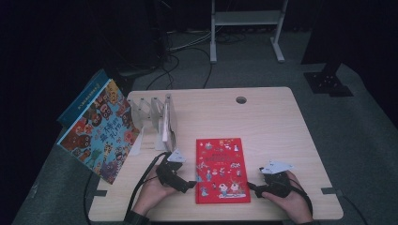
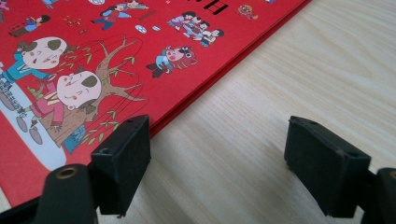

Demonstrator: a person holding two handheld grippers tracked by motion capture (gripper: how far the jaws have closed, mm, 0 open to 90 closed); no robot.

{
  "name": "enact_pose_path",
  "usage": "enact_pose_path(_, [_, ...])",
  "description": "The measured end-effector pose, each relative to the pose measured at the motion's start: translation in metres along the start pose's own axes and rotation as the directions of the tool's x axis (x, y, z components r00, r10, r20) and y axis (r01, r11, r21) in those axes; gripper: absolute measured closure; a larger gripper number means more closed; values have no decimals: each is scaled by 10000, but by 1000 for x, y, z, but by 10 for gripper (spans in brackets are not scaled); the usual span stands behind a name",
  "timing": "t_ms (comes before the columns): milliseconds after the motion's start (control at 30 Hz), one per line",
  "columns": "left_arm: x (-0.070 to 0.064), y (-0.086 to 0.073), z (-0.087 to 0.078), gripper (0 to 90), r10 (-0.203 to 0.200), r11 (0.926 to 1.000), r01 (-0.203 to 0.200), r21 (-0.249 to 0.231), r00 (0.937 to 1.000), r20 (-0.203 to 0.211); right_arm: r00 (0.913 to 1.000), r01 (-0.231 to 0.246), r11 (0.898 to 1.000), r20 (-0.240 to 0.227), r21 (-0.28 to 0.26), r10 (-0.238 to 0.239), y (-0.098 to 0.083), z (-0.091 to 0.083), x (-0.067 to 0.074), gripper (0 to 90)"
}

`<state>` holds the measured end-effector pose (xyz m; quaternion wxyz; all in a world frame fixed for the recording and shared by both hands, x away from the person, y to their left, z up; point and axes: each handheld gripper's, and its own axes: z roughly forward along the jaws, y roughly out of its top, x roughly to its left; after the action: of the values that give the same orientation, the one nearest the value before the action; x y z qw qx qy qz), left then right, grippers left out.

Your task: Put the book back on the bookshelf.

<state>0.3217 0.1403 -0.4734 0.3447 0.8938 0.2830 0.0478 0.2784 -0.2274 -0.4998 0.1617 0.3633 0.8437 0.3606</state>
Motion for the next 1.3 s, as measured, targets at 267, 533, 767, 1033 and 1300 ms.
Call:
enact_pose_path(267, [1,0,4,0,-157,9999,157,20,9999,68,9986,343,9994,-403,-62,-345,7,8,20,223])
enact_pose_path(533, [3,-1,8,0,-248,9993,245,275,9997,83,9949,954,9951,-303,-269,-962,16,16,46,217])
enact_pose_path(767, [3,-3,12,0,-320,9989,318,347,9995,51,9908,1239,9911,-493,-490,-1263,23,24,66,217])
enact_pose_path(1033, [8,-6,11,0,-439,9986,448,283,9985,-327,9888,1299,9899,-658,-571,-1336,28,32,81,207])
enact_pose_path(1300, [8,-11,11,0,-346,9994,345,-54,9989,-311,9908,1124,9908,-670,-749,-1175,43,24,54,203])
